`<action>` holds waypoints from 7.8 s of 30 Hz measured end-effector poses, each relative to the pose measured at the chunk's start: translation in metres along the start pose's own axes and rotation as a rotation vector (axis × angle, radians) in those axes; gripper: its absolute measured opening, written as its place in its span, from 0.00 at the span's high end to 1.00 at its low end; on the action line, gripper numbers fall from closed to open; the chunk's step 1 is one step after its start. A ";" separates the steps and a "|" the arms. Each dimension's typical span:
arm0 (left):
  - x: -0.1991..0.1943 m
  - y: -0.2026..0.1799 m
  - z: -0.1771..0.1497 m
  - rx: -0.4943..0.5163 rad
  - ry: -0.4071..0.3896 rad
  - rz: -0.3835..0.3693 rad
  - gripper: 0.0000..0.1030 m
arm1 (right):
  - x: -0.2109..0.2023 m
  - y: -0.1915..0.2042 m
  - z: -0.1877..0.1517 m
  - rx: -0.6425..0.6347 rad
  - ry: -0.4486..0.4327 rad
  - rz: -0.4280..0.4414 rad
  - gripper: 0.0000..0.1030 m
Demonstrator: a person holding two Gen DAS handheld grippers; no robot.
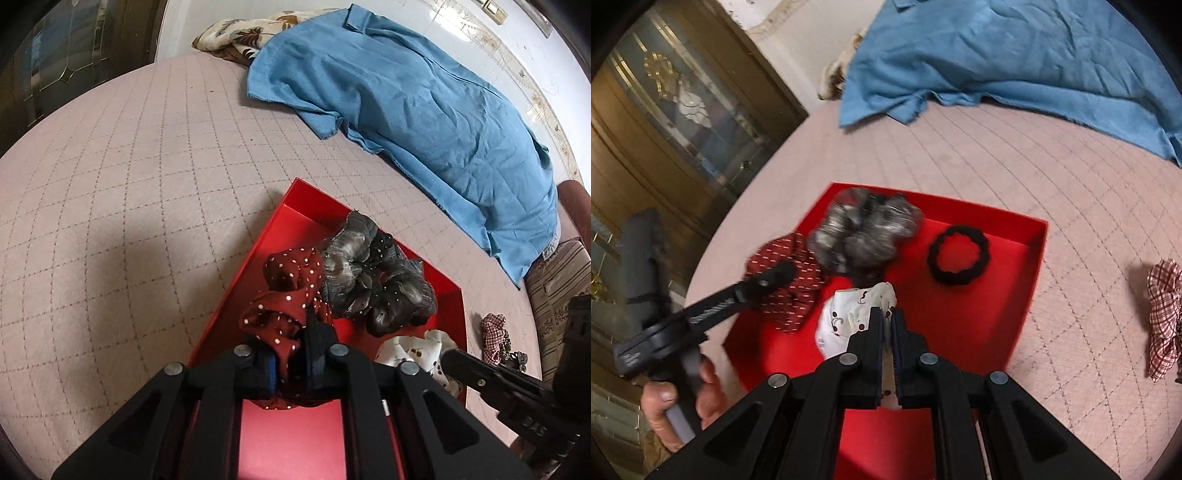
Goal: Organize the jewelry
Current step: 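Place the red and white scrunchies into the red tray with both tools, then grasp the pink plaid scrunchie with the left tool while the right grasps a gold bracelet, then place the plaid scrunchie and gold bracelet into the red tray with both tools, then move both tools back to the remaining bracelets and clips, then grasp the black hair tie with the left tool while the right grasps a pearl bracelet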
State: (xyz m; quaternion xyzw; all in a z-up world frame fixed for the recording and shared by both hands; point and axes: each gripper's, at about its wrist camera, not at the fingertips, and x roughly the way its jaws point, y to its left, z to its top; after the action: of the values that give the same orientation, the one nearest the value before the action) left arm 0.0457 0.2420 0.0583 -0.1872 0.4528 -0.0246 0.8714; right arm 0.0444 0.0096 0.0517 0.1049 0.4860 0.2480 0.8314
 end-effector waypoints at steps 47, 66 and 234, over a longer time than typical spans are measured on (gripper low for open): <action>-0.036 -0.216 -0.043 0.328 -0.019 -0.129 0.41 | -0.233 -0.233 -0.081 0.283 -0.301 -0.312 0.58; 0.124 -0.292 -0.053 0.263 0.266 -0.186 0.41 | -0.120 -0.234 -0.015 0.102 -0.067 -0.197 0.57; 0.087 -0.265 -0.097 0.350 0.221 -0.124 0.94 | -0.140 -0.291 -0.012 0.144 -0.004 -0.307 0.90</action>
State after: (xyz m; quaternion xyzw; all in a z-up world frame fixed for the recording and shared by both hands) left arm 0.0535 -0.0524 0.0328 -0.0567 0.5218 -0.1768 0.8326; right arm 0.0674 -0.3121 0.0305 0.0890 0.5110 0.0823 0.8510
